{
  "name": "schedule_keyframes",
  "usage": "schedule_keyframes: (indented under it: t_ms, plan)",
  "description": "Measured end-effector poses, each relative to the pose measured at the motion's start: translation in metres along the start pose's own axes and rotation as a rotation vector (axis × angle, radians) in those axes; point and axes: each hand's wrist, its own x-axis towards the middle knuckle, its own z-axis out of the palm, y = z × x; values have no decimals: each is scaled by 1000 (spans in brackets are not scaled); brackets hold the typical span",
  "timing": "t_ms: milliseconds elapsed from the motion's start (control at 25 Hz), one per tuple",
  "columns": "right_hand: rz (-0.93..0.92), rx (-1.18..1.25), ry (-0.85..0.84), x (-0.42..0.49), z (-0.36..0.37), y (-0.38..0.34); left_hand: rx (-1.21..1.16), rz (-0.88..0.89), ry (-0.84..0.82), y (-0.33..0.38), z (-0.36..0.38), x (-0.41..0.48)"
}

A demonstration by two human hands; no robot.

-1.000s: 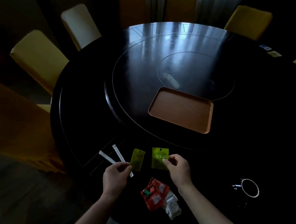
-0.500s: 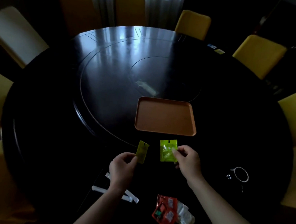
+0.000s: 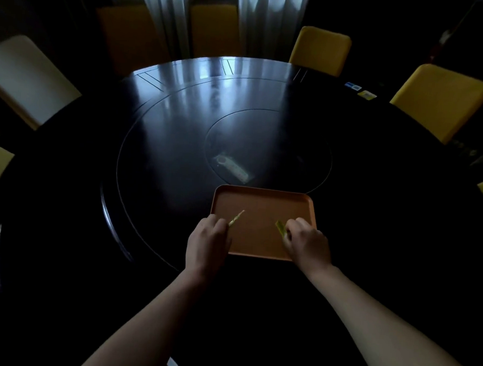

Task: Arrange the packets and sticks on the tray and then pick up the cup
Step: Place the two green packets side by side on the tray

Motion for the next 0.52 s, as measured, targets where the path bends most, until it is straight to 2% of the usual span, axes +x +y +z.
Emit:
schedule_keyframes:
  t_ms: [80,200,280,360,440,520]
  plan:
    - [-10,-58,-44,16,13,9,187,123,-94,-1,15,15]
    - [34,22,-112,31,36,11,298,163,-261,-3,41,23]
    - [84,188,-165,35,49,8,310,123,-311,-3,56,23]
    - [138,320,-148,37,56,14,247,96,-339,-4,62,25]
    - [144,301,-105,33,56,26,219,178,-337,-15,66,26]
    - [68,191,-96,26,55,37,207,287,-390,-31,70,31]
